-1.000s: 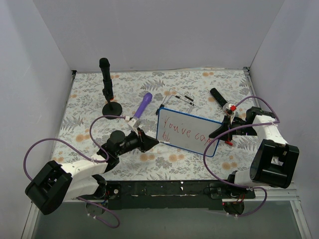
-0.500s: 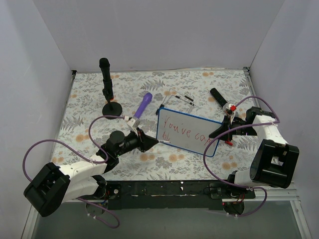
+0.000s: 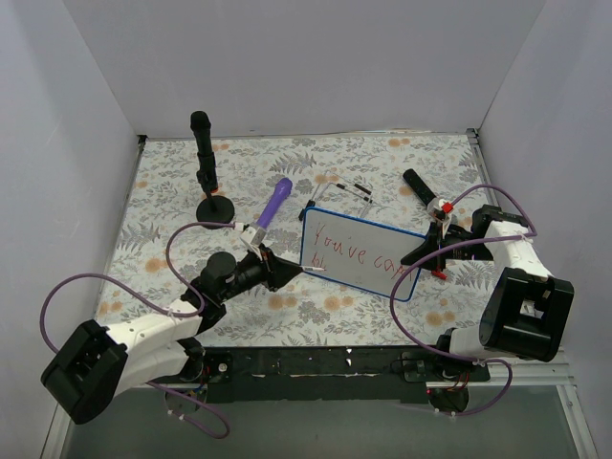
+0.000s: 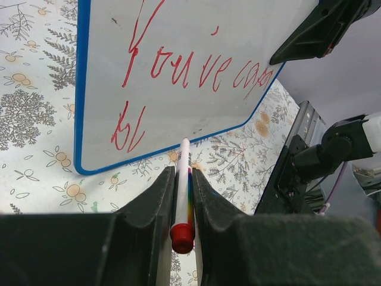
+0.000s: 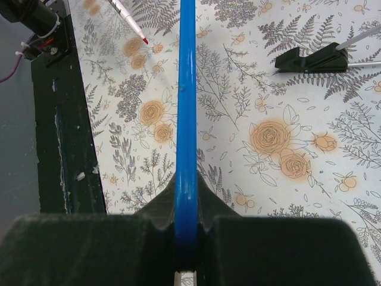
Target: Write a sentence on the whiteboard
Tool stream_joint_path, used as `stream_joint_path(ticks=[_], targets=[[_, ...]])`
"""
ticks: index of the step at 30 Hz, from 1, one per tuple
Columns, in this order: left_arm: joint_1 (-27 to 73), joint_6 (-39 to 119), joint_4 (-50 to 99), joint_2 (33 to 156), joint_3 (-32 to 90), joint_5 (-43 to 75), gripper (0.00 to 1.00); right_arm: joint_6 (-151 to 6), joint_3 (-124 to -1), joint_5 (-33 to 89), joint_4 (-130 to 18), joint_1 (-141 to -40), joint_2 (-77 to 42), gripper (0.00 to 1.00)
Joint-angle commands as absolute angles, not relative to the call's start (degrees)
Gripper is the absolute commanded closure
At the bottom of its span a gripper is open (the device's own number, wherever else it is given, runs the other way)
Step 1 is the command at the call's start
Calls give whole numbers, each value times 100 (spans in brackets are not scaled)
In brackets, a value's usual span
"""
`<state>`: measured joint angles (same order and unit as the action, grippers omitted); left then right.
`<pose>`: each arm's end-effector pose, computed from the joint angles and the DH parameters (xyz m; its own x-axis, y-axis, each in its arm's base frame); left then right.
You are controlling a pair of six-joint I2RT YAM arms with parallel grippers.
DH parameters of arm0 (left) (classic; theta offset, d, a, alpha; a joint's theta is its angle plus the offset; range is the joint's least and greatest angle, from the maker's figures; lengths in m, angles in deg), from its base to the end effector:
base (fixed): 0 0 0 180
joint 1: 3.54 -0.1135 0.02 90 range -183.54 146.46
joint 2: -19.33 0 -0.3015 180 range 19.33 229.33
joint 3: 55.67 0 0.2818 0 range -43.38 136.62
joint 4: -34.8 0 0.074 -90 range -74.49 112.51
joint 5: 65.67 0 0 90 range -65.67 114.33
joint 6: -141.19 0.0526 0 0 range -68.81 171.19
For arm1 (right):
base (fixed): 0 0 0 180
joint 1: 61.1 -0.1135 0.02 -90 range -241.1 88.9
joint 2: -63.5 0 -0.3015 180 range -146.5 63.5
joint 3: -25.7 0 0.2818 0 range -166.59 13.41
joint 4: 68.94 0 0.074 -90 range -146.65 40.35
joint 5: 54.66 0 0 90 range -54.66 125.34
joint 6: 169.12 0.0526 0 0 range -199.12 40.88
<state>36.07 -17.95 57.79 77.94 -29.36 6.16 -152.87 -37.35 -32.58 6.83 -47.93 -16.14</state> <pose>0.1617 -0.1551 0.2002 -0.8320 -0.4639 -0.3043 0.1837 0.2872 -0.9401 0.2370 -0.0054 0.2359 -0.3901 -0.2793 -0.8774 -0.8996 0.3185 0.2986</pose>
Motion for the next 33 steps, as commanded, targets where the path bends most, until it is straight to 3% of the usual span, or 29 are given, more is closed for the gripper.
stream_joint_path(ticks=[1, 22, 33], targets=[[3627, -1675, 5626, 7567, -2826, 719, 100, -15444, -3712, -3049, 628, -4774, -1569, 99], [3636, -1789, 5573, 6881, -3239, 807, 100, -15505, -3660, -3032, 602, -4783, -1639, 99], [3627, -1851, 5932, 7311, -3187, 772, 100, -15567, -3651, -3076, 663, -4774, -1622, 99]])
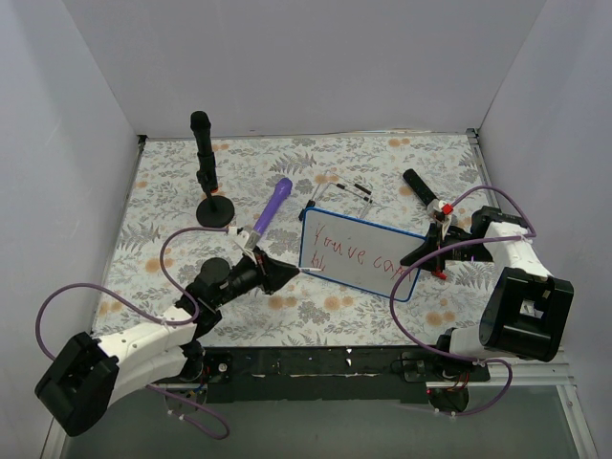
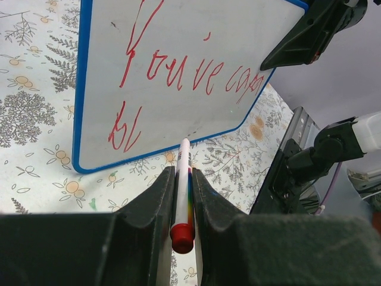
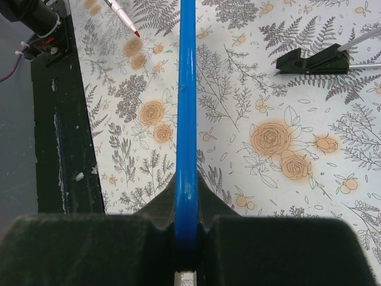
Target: Write a sentence on the whiteboard
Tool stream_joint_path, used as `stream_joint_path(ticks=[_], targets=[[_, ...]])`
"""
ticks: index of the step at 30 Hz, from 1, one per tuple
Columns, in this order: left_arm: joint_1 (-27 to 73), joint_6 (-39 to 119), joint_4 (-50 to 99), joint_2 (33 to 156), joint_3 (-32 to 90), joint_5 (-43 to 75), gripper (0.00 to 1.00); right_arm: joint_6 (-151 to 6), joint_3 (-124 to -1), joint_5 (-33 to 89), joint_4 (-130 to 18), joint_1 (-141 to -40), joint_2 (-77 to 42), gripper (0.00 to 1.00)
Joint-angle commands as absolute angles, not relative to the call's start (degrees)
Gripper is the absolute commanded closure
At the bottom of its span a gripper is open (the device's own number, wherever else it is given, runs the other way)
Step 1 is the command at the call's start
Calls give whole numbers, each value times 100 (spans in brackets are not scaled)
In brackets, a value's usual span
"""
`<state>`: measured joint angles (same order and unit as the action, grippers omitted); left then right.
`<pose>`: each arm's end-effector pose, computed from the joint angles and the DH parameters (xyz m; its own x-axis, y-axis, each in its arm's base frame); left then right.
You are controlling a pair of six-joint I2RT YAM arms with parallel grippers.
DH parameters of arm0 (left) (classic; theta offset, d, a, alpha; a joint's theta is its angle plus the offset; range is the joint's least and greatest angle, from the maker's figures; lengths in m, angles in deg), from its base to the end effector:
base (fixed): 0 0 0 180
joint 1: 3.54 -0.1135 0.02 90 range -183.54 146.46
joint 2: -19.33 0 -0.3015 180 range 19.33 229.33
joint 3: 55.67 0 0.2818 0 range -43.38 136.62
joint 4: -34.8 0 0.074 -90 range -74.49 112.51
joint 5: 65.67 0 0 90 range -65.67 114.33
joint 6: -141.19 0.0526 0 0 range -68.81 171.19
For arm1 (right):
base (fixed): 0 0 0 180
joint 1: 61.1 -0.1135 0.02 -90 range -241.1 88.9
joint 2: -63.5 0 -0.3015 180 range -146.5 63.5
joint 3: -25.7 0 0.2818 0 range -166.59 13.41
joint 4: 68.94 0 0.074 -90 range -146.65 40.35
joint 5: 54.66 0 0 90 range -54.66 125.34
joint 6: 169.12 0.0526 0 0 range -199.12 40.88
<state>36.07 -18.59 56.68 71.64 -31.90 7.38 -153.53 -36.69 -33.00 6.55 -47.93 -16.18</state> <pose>0.1495 -0.1436 0.2030 -0.8125 -0.4927 -0.3116 0.2040 0.2603 -0.9437 0.2356 -0.0049 0.2331 -0.3847 -0.2751 -0.8811 -0.9024 0.3130 0.2962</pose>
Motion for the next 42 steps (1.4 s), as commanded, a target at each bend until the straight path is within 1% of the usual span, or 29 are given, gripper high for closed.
stream_joint_path(ticks=[1, 11, 19, 22, 29, 42], targets=[[3636, -1851, 5959, 7346, -3161, 772, 100, -15576, -3651, -3076, 654, -4774, -1622, 99], [3645, -1561, 6073, 7882, -2774, 745, 100, -15646, -3668, -3093, 698, -4783, -1587, 99], [3654, -1429, 6364, 8708, -2458, 834, 100, -15646, -3660, -3111, 707, -4774, -1569, 99], [3662, -1332, 6259, 8884, -2317, 869, 100, -15655, -3660, -3111, 698, -4782, -1560, 99], [3671, -1139, 5837, 9016, -2185, 983, 100, -15646, -3660, -3102, 689, -4774, -1595, 99], [3680, -1007, 5643, 9174, -2080, 869, 100, -15646, -3660, -3093, 698, -4774, -1569, 99]])
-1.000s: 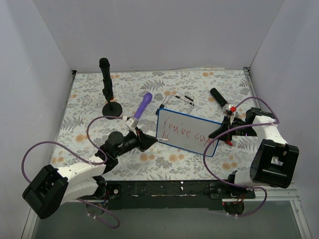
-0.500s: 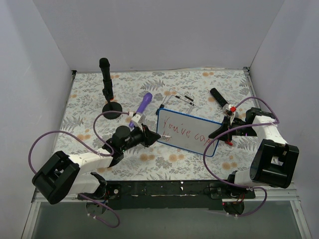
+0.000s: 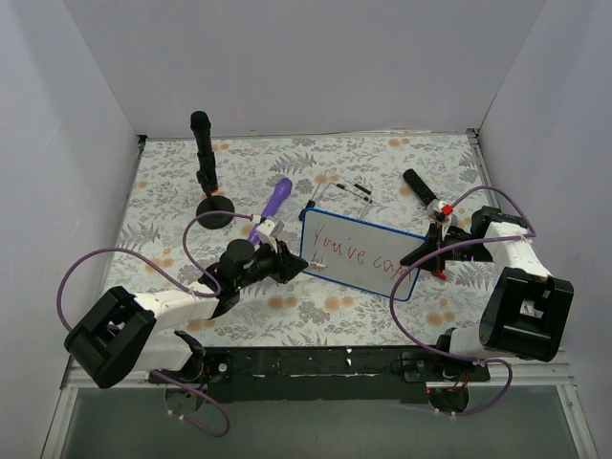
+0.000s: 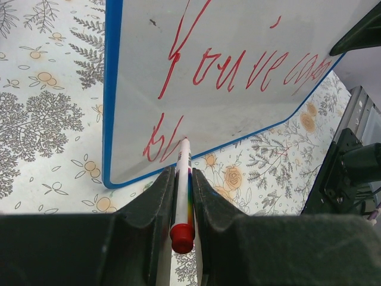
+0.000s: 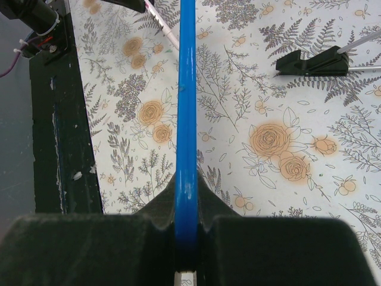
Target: Write a sentence on the whiteboard
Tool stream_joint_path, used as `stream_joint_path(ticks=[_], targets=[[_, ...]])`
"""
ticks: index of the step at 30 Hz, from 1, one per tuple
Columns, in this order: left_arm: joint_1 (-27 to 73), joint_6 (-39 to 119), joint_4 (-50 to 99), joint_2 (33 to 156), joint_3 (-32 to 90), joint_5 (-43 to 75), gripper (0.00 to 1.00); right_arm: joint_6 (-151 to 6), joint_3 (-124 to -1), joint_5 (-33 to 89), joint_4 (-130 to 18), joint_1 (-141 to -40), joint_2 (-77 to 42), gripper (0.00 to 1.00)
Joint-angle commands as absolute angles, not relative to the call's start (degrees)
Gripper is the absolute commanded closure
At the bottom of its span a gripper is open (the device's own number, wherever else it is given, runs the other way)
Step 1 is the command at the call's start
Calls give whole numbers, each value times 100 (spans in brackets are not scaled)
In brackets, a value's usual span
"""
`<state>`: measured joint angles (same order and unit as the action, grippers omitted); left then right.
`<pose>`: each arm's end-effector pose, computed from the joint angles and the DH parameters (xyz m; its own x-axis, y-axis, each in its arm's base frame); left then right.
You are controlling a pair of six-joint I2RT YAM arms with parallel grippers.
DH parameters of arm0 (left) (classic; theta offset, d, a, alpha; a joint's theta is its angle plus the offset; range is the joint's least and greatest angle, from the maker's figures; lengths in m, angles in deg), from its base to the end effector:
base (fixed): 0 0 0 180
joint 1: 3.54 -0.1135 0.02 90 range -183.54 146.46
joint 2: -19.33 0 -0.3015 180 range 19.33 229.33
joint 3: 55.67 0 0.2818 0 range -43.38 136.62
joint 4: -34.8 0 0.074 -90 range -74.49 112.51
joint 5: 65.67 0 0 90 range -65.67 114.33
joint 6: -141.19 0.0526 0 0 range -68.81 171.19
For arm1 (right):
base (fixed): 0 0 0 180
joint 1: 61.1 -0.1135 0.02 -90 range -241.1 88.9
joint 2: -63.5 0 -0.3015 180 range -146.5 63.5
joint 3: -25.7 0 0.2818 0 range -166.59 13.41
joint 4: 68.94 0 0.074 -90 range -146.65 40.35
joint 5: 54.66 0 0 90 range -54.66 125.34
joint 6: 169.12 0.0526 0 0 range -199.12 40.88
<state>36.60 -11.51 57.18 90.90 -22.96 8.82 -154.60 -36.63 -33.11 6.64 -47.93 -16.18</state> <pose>0.1925 -0.1807 0.1874 -0.8257 -0.4238 -0.3724 0.1821 0.4245 -0.8869 0.2353 -0.0048 0.2329 -0.3696 -0.2787 -0.8864 -0.9088 0.3072 0.2824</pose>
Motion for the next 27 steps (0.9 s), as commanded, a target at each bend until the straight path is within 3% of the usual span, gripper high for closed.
stream_joint_path(ticks=[1, 27], targets=[[3689, -1007, 5634, 9192, -2053, 860, 100, -15655, -3668, -3102, 698, -4782, -1578, 99], [3698, -1104, 5872, 9210, -2000, 1061, 100, -15646, -3651, -3084, 689, -4774, -1578, 99]])
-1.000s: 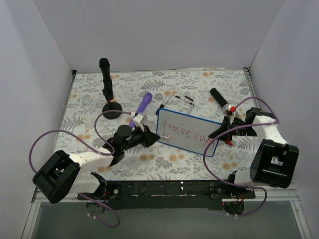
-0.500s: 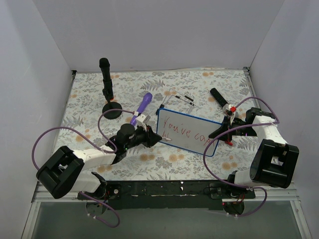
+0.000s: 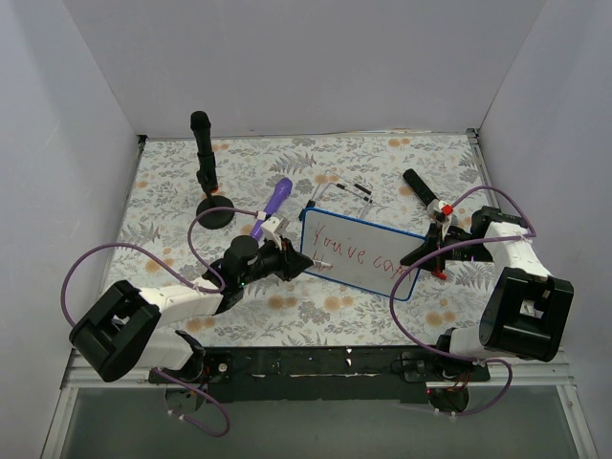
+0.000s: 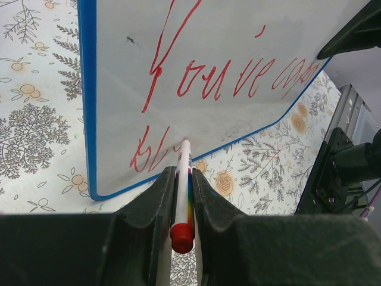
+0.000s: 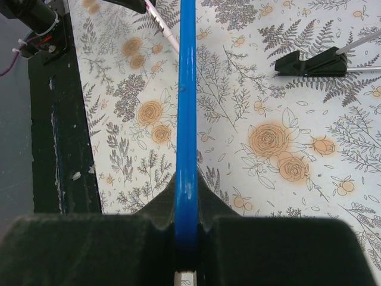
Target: Write a sentence on the whiteboard
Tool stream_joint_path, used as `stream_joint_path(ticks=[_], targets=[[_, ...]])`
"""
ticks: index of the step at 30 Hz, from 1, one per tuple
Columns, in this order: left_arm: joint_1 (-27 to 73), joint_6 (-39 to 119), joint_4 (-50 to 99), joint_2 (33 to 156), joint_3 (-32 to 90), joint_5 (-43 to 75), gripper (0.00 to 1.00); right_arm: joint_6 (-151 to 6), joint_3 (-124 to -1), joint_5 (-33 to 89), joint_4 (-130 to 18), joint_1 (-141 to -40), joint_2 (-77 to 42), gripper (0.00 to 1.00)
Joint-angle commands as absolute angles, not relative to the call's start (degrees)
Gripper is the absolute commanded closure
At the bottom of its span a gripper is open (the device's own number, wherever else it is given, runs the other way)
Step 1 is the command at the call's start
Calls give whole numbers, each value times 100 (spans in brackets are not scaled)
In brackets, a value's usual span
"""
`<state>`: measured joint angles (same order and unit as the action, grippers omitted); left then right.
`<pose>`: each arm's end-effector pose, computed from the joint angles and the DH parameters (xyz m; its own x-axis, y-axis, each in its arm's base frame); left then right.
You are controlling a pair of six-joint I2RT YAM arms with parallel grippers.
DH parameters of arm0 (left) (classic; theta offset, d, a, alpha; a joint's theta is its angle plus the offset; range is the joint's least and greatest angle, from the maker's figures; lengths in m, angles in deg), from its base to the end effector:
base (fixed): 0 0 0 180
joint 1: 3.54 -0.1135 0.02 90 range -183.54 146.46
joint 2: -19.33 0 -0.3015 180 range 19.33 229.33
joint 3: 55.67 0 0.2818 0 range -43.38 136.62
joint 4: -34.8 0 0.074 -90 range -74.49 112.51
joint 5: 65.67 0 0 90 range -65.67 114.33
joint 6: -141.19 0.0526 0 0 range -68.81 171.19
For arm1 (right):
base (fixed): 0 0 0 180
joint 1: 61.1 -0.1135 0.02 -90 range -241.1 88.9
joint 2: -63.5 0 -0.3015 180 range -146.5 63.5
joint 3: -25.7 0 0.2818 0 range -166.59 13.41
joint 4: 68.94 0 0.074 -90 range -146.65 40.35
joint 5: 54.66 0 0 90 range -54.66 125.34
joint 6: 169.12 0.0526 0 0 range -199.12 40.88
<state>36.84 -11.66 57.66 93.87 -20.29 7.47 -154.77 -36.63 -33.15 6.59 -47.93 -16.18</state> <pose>0.2015 -0.1914 0.1912 -0.8379 -0.4052 -0.3655 0.1894 0.4122 -0.8912 0.2354 -0.0048 0.2329 -0.3661 -0.2792 -0.8877 -0.9101 0.3063 0.2790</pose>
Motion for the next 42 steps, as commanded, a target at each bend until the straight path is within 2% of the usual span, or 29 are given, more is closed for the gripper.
stream_joint_path(ticks=[1, 24, 42], targets=[[3689, -1104, 5872, 9184, -2026, 1088, 100, -15646, -3651, -3076, 698, -4774, -1578, 99], [3662, -981, 5784, 9096, -2299, 1343, 100, -15646, -3651, -3084, 698, -4782, -1578, 99], [3662, -954, 5766, 9473, -2176, 948, 100, -15646, -3651, -3076, 698, -4774, -1560, 99]])
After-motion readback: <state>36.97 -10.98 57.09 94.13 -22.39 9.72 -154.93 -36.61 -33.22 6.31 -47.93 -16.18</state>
